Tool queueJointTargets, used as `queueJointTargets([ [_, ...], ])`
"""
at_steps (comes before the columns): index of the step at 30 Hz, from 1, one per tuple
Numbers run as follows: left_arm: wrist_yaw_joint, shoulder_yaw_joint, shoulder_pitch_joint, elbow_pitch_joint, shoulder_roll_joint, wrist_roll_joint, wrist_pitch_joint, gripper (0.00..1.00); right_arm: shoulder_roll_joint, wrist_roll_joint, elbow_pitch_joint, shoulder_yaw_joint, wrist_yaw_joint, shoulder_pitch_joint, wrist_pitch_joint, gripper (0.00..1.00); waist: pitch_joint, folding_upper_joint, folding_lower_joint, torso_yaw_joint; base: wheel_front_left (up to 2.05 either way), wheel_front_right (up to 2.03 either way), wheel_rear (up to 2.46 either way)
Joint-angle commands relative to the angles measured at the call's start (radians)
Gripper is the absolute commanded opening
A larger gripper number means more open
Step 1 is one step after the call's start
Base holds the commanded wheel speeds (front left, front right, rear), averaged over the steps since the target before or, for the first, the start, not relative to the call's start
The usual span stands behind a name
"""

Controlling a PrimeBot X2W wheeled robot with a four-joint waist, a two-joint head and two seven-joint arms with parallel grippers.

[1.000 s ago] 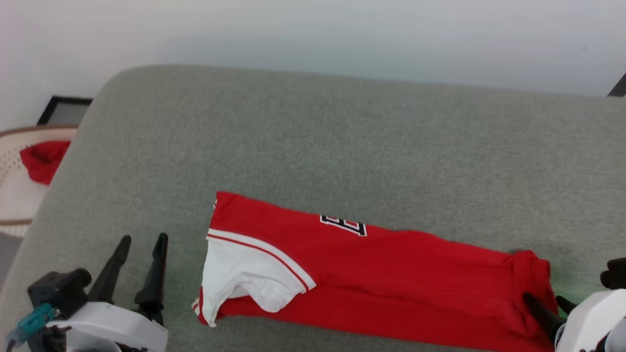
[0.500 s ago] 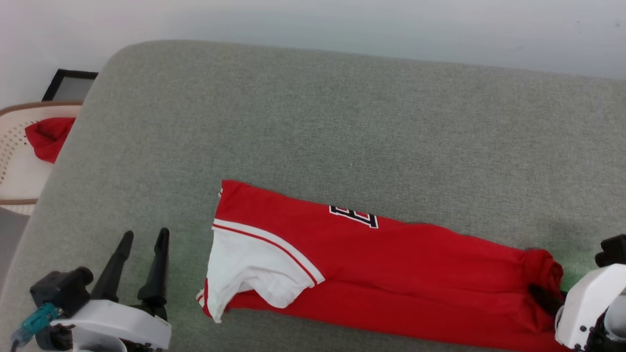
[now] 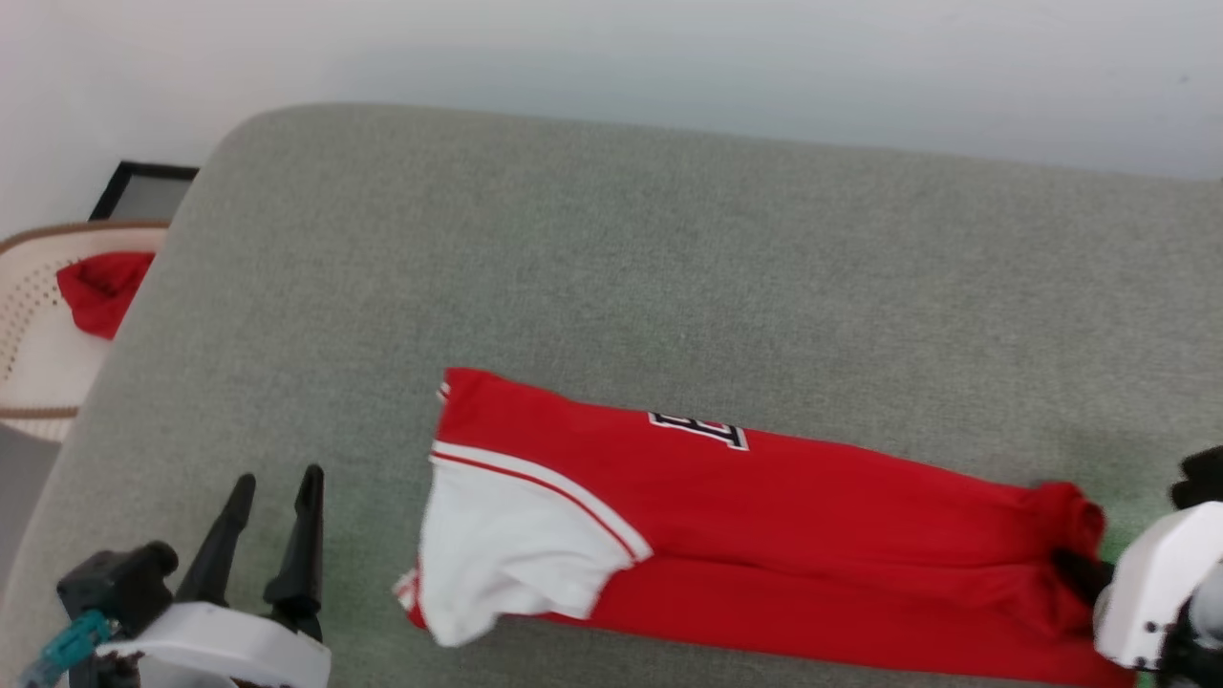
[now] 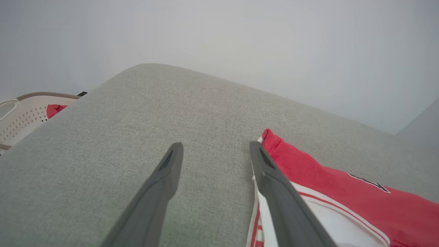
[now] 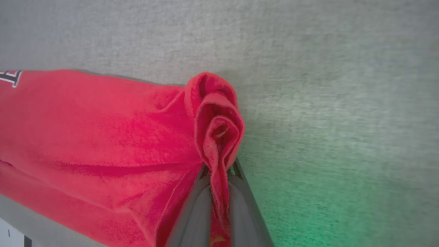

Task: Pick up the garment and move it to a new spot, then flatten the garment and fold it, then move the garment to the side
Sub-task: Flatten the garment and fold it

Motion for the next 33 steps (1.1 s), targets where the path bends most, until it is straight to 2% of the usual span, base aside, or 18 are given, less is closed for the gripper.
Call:
queueJointTargets([
  [1, -0.004, 0.004, 0.016, 0.003, -0.003, 0.006, 0.000, 1.00, -0.029, -0.011, 0.016, -0.023, -0.003, -0.004, -0.005, 0.00, -0.022, -0.0001, 0.0000, -0.012, 0.00, 0.00, 0.00],
  [12, 0.007, 0.013, 0.073, -0.003, 0.008, -0.008, 0.005, 1.00, -0.129, -0.055, 0.060, -0.139, -0.002, -0.029, 0.009, 0.00, -0.093, -0.0001, 0.0000, -0.054, 0.00, 0.00, 0.00],
  [18, 0.018, 0.014, 0.103, -0.014, 0.013, -0.019, 0.016, 1.00, -0.122, 0.005, 0.026, -0.126, -0.002, -0.039, 0.044, 0.00, -0.129, -0.0001, 0.0000, -0.070, 0.00, 0.00, 0.00],
  [23, 0.028, 0.012, 0.122, -0.028, 0.016, -0.024, 0.027, 1.00, -0.052, 0.074, -0.095, -0.087, -0.002, -0.029, 0.123, 0.00, -0.154, -0.0001, 0.0000, -0.070, 0.00, 0.00, 0.00],
  [28, 0.033, 0.010, 0.134, -0.037, 0.014, -0.028, 0.029, 1.00, 0.054, 0.121, -0.216, -0.027, -0.002, -0.043, 0.188, 0.00, -0.165, -0.0001, 0.0000, -0.055, 0.00, 0.00, 0.00],
  [33, 0.029, -0.006, 0.117, -0.037, 0.004, -0.020, 0.032, 1.00, 0.127, 0.120, -0.261, 0.063, -0.002, -0.068, 0.205, 0.00, -0.167, -0.0001, 0.0000, -0.026, 0.00, 0.00, 0.00],
])
